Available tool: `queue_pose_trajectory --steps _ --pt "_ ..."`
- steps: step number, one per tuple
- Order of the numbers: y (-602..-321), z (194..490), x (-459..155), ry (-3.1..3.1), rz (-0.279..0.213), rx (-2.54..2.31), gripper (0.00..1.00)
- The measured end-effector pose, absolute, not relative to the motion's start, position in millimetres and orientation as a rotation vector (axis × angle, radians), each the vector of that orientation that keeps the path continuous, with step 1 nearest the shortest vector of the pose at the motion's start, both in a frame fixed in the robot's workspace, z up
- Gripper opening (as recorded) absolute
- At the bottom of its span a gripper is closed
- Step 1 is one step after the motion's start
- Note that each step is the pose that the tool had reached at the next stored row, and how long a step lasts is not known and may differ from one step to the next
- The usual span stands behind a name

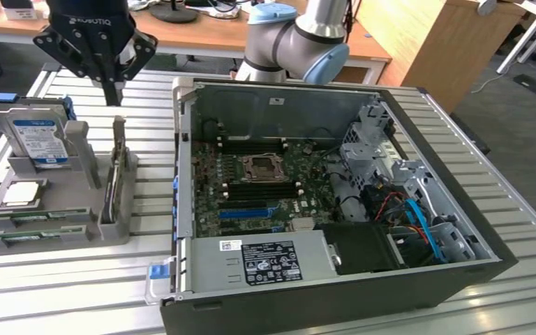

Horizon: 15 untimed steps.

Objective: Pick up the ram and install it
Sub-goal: 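Reach for the ram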

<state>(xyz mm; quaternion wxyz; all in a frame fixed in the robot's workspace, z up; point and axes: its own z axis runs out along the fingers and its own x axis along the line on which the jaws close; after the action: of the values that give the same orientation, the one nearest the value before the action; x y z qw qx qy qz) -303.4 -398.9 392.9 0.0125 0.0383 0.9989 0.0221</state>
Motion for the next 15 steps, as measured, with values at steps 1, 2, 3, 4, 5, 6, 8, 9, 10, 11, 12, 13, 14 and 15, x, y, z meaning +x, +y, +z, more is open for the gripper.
queue_pose_trajectory --steps 1,2,3,4,5,6,8,9,10,11,12,13,14,15 --pt "-398.8 392.9 -305.3 3.114 0.069 0.119 0.11" --pt "-398.8 392.9 -307.3 3.114 0.069 0.119 0.11" --pt "-398.8 392.9 -309.3 3.114 0.069 0.119 0.11" --pt "-398.9 392.9 -311.3 3.114 0.069 0.119 0.11" --pt "-398.9 392.9 -313.4 3.114 0.069 0.119 0.11" --pt "-398.8 392.9 -315.2 3.114 0.069 0.119 0.11" --pt "-398.9 392.9 -319.2 3.114 0.069 0.119 0.11" --pt "-398.9 392.9 -321.2 3.114 0.069 0.119 0.11" --pt "-398.9 392.9 -323.2 3.114 0.069 0.119 0.11" --pt "-398.8 392.9 -325.5 3.114 0.069 0.119 0.11" --pt "-398.8 392.9 -327.6 3.114 0.069 0.119 0.11" --pt "-398.9 392.9 -329.6 3.114 0.069 0.119 0.11" --pt "-398.8 392.9 -331.7 3.114 0.069 0.119 0.11" --pt "-398.8 392.9 -333.8 3.114 0.069 0.119 0.11"
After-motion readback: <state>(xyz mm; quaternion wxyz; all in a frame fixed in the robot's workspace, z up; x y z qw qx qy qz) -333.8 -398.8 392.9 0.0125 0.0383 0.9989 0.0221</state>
